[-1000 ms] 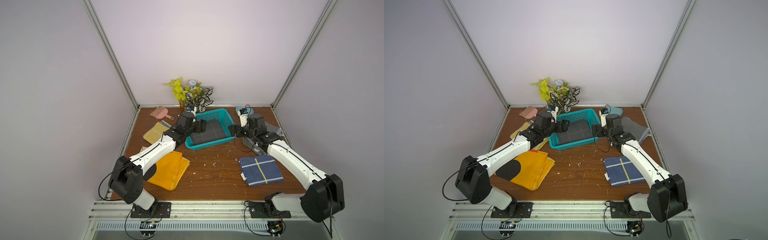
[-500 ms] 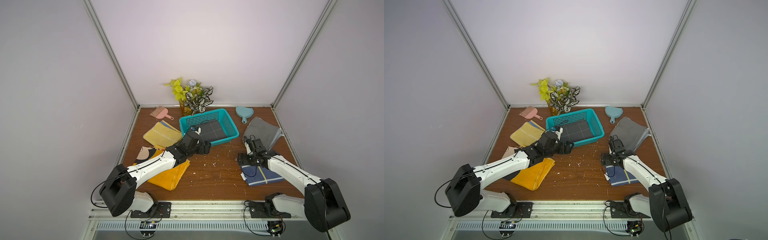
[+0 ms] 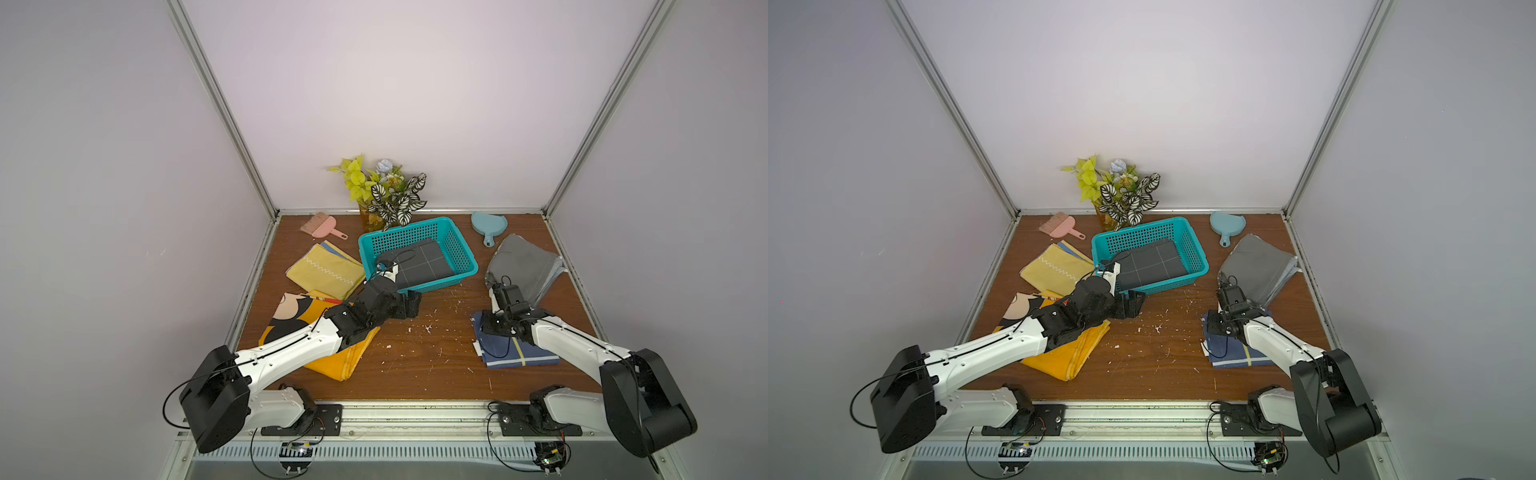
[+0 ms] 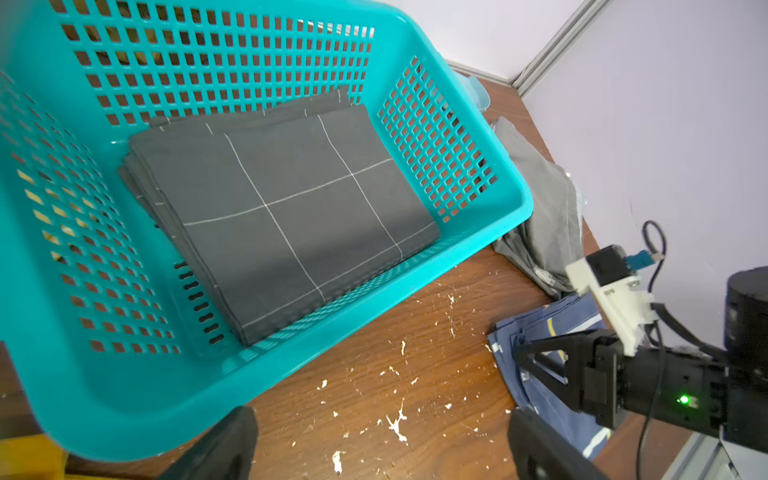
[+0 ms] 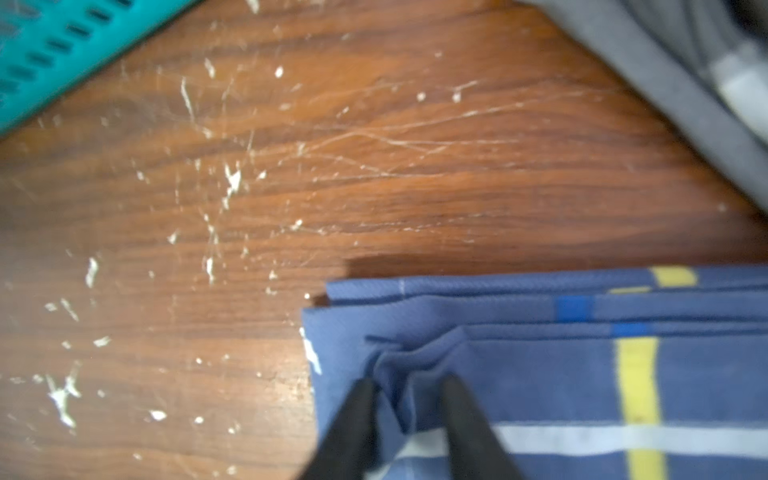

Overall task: Put the folded pillowcase in the basket
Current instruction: Move the pillowcase to the center of the board, then pick up the pillowcase from the center of the board.

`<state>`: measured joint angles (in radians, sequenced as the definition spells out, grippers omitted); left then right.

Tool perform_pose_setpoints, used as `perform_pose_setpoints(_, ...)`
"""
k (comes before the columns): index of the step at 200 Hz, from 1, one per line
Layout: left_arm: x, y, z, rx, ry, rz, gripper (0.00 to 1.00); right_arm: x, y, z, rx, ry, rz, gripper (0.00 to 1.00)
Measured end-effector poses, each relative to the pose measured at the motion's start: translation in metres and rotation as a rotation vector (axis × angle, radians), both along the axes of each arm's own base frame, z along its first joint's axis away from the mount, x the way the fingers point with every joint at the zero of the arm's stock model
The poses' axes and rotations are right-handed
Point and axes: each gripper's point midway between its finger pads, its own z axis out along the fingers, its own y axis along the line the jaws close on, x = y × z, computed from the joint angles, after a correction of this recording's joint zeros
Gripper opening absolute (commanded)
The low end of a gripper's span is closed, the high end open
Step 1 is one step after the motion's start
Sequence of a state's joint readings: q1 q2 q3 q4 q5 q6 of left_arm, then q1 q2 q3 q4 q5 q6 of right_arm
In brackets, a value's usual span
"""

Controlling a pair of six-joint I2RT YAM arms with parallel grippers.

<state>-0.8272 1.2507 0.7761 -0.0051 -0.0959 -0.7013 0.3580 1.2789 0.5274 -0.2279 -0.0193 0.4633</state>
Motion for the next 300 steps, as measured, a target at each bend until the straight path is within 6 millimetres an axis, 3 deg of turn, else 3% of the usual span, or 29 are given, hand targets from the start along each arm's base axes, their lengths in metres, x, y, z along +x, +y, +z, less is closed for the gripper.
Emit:
perform_pose_setpoints(16,-0.001,0.001,0.004,-0.009,-0.005,0.005,0.96,0.0,0.009,0.0,0.021,-0.002,0.015,0.0)
perform_pose_setpoints(68,-0.008,0.002,0.002,-0.007,0.016,0.019,0.98,-0.011,0.056,0.003,0.134,0.015,0.099,0.0)
perform_pose_setpoints(129,-0.043,-0.021,-0.015,0.033,0.068,-0.023,0.98,-0.035,0.13,0.02,0.357,0.058,0.195,0.03)
perform_pose_setpoints(153,-0.052,-0.03,-0.036,0.071,0.11,-0.037,0.98,-0.037,0.157,0.023,0.404,0.072,0.227,0.18)
perform_pose_setpoints(178,-0.059,-0.033,-0.057,0.112,0.159,-0.037,0.99,-0.037,0.174,0.029,0.452,0.067,0.244,0.71)
perform_pose_setpoints(191,-0.06,-0.031,-0.058,0.108,0.168,-0.023,0.99,-0.037,0.168,0.027,0.432,0.07,0.225,0.94)
perform_pose_setpoints(202,-0.058,-0.028,-0.058,0.106,0.17,0.0,0.99,-0.033,0.161,0.031,0.415,0.052,0.208,0.99)
perform_pose_setpoints(233,-0.063,-0.033,-0.059,0.06,0.2,-0.003,0.99,-0.023,0.139,0.062,0.355,-0.049,0.208,0.99)
perform_pose_setpoints(257,-0.08,-0.043,-0.069,0.022,0.253,-0.058,0.99,-0.001,0.1,0.075,0.293,-0.115,0.137,0.99)
perform_pose_setpoints(279,-0.095,-0.054,-0.089,-0.001,0.322,-0.108,0.99,0.018,0.067,0.077,0.224,-0.141,0.076,0.99)
perform_pose_setpoints(300,-0.103,-0.063,-0.113,-0.008,0.393,-0.131,0.99,0.02,0.05,0.07,0.176,-0.122,0.062,0.99)
